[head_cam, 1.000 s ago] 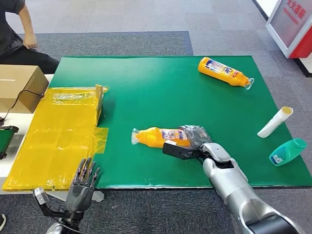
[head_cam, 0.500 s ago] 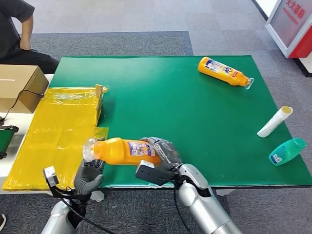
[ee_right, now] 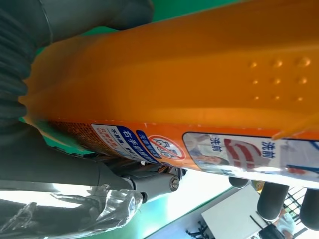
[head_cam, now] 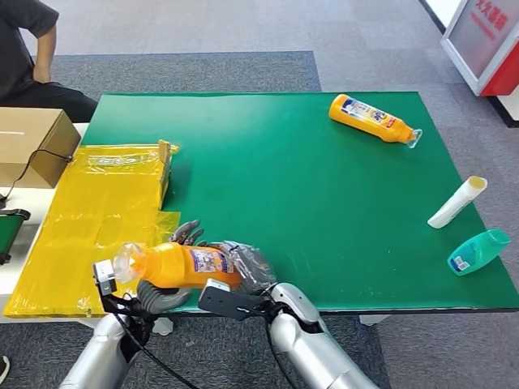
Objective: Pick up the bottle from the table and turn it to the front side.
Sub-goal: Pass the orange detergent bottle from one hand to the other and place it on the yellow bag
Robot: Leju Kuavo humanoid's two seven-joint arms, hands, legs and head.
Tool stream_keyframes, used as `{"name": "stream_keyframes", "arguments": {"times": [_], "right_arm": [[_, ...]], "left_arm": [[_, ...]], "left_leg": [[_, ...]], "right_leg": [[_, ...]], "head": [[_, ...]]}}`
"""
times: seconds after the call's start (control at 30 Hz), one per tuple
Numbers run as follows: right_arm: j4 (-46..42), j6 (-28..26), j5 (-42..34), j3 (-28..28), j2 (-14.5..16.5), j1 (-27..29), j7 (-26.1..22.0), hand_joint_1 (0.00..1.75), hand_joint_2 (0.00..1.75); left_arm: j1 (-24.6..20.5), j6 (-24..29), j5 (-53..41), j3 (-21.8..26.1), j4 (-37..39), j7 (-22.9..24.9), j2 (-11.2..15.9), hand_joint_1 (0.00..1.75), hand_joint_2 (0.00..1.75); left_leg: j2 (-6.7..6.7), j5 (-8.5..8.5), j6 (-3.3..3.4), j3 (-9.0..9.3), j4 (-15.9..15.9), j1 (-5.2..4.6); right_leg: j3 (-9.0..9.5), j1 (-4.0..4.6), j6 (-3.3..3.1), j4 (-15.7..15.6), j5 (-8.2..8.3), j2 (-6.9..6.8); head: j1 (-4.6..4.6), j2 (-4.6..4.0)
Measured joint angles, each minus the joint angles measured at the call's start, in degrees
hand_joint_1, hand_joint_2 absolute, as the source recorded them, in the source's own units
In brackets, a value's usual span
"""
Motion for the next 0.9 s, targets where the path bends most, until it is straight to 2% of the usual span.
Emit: {"name": "stream_keyframes", "arguments": {"times": [0.27,0.33,0.37,0.4,0.47,0.5,0.6,0.7,0.8,0.9], "right_arm": [[1.2,-0.1,0.0,0.2,0.3,-0.4,0.0,1.75,1.75],[1.5,-0.1,0.0,0.3,0.4,-0.5,0.0,1.72,1.75],[1.6,-0.1,0.0,0.3,0.4,-0.6,0.0,1.54,1.75],[1.7,0.0,0.0,0.4,0.4,-0.6,0.0,1.1,1.75],[2.0,-0.2,-0.1,0.6,0.4,-0.6,0.1,0.25,1.75],[2.1,-0.5,-0.1,0.6,0.4,-0.5,0.2,0.0,1.75],[2.5,-1.4,-0.3,0.6,0.4,0.1,0.8,0.0,1.75],[2.0,-2.0,-0.4,-0.1,0.3,0.9,2.0,0.0,1.75],[0.2,-1.6,0.4,-2.1,0.0,2.0,3.6,0.0,1.75],[-2.7,-0.3,1.2,-4.6,-0.7,4.4,4.5,0.0,1.75]], "left_arm": [[0.0,0.1,0.0,-0.8,0.0,0.0,0.7,0.03,1.75],[0.0,0.2,0.0,-0.8,0.0,0.0,0.8,0.9,1.75],[0.0,0.5,0.0,-0.8,0.0,0.0,0.8,1.34,1.75],[0.0,1.1,-0.2,-0.9,0.0,0.0,0.8,1.75,1.75],[-0.1,3.0,-0.9,-1.0,0.0,-0.1,0.8,1.75,1.75],[-0.1,4.4,-1.7,-1.1,0.0,-0.2,0.7,1.75,1.75],[0.0,12.7,-8.1,-1.8,-1.0,-0.6,0.5,1.75,1.75],[0.1,28.7,-24.3,-2.9,-5.2,1.6,-0.1,1.75,1.75],[0.2,42.7,-45.1,-3.9,-11.3,9.2,-0.4,1.75,1.75],[0.6,49.0,-60.4,-3.6,-17.5,17.2,0.9,1.75,1.75]], "left_leg": [[0.0,0.0,0.0,0.0,0.0,0.0],[0.0,0.0,0.0,0.0,0.0,0.0],[0.0,0.0,0.0,0.0,0.0,0.0],[0.0,0.0,0.0,0.0,0.0,0.0],[0.0,0.0,0.0,0.0,0.0,0.0],[0.0,0.0,0.0,0.0,0.0,0.0],[0.0,0.0,0.0,-0.01,0.0,0.0],[-0.01,-0.02,0.0,0.05,0.0,0.0],[0.01,-0.12,-0.02,0.17,0.0,0.0],[0.02,-0.01,-0.1,0.09,0.0,0.02]], "right_leg": [[-0.01,0.0,0.0,0.0,0.0,0.0],[-0.01,0.0,0.0,0.0,0.0,0.0],[-0.01,0.0,0.0,0.0,0.0,0.0],[-0.01,0.0,0.0,0.0,0.0,0.0],[-0.01,0.0,0.0,0.0,0.0,0.0],[-0.01,0.0,0.0,0.0,0.0,0.0],[0.0,0.0,0.0,0.0,0.0,-0.01],[0.06,0.0,0.0,0.0,-0.01,-0.01],[0.15,-0.01,-0.03,0.0,0.01,0.03],[0.01,0.0,-0.1,0.0,0.09,0.05]], "head": [[0.0,0.0],[0.0,0.0],[-0.01,0.0],[0.0,0.0],[-0.01,0.0],[0.01,0.0],[0.0,0.0],[0.01,0.0],[-0.01,0.0],[-0.01,0.0]]}}
